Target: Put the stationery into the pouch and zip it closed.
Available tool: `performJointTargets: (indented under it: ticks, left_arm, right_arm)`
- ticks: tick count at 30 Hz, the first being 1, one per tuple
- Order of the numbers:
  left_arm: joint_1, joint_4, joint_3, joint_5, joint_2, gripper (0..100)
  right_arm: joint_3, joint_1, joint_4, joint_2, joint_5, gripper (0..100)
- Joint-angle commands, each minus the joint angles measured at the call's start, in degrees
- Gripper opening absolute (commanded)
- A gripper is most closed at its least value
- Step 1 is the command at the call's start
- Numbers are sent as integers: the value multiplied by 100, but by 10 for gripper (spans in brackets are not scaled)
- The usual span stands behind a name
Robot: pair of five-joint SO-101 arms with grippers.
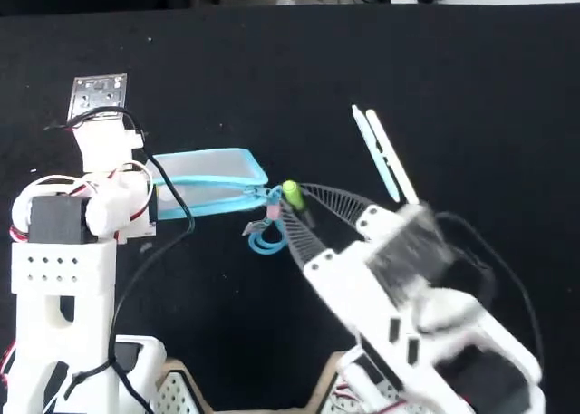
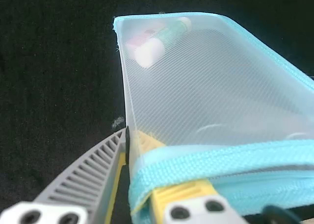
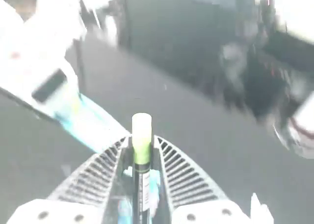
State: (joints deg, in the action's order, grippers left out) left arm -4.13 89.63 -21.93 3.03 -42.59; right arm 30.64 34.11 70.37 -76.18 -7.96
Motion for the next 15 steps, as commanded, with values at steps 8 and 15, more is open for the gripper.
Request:
performJointTargets:
  ticks: [8,15]
  left_arm:
    - [-75,18,-22,35,35,30]
    - [-75,18,-22,35,35,30]
  right_arm:
    - [1015,985,-3437,-549,527,11]
    - [2026,985,-4985,-514,527,11]
